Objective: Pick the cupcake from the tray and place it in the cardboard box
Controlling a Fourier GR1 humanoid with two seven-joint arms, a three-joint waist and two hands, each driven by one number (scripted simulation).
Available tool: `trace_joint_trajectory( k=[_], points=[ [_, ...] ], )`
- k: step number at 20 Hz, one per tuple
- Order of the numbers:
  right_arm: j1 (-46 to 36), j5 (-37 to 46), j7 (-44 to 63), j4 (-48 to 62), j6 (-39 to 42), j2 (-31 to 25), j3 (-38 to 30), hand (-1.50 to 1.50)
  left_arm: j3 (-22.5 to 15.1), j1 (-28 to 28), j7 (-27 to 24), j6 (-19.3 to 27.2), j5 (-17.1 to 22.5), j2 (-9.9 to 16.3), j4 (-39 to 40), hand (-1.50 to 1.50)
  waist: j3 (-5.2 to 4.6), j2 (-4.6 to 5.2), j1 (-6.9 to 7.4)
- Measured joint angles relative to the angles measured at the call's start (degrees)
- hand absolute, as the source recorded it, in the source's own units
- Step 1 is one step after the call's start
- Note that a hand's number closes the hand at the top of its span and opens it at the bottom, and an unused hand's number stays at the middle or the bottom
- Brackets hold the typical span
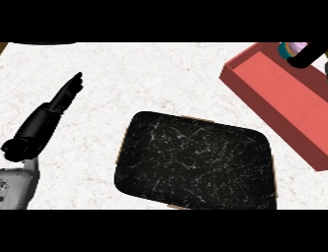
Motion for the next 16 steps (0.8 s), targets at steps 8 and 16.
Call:
trace_joint_trajectory(
  k=[8, 16],
  points=[
    [-0.4, -1.0, -8.5, 12.3, 8.9, -5.9, -0.7, -1.5, 0.1, 0.1, 0.2, -0.6, -0.1, -0.3, -0.5, 0.0, 0.03, 0.07, 0.27],
    [0.2, -6.7, -22.1, 14.4, 8.6, -6.3, -4.9, -1.5, 0.0, -0.2, 0.2, 0.2, -1.2, -1.3, -0.1, 0.0, 0.07, -0.08, -0.21]
  ],
)
